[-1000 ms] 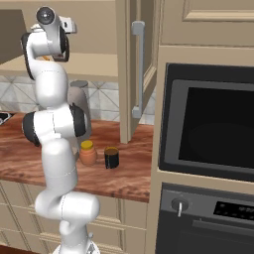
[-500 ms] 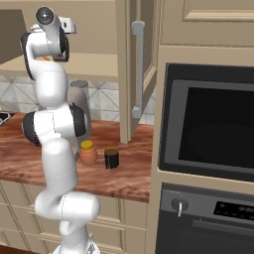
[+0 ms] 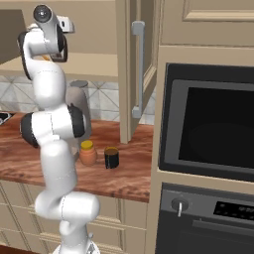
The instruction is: Pick the syrup bottle and honey bottle from the cabinet and place them next to the mug.
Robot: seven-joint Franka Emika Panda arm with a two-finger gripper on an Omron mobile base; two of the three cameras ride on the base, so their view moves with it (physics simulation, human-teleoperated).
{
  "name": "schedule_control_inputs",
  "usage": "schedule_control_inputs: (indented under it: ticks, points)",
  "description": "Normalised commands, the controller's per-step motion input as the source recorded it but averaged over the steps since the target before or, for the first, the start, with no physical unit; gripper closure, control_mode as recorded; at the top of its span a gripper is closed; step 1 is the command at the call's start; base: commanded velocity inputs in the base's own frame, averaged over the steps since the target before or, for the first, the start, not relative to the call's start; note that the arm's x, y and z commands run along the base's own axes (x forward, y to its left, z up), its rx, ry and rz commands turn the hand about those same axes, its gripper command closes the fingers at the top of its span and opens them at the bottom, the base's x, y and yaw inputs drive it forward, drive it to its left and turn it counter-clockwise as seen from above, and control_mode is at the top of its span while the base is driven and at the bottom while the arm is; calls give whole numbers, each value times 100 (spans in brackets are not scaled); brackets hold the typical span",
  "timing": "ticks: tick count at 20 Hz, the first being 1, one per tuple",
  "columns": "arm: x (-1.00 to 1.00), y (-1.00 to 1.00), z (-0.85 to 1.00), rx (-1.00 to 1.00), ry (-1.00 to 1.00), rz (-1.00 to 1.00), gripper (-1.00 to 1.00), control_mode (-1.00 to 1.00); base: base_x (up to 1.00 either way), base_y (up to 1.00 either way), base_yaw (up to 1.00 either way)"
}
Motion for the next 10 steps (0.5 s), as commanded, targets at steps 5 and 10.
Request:
schedule_control_inputs:
  ticks: [5,10]
  points:
    - [-55,0,0,0,-1,2,100,-100,0,0,0]
    - [-90,0,0,1,-2,1,100,-100,0,0,0]
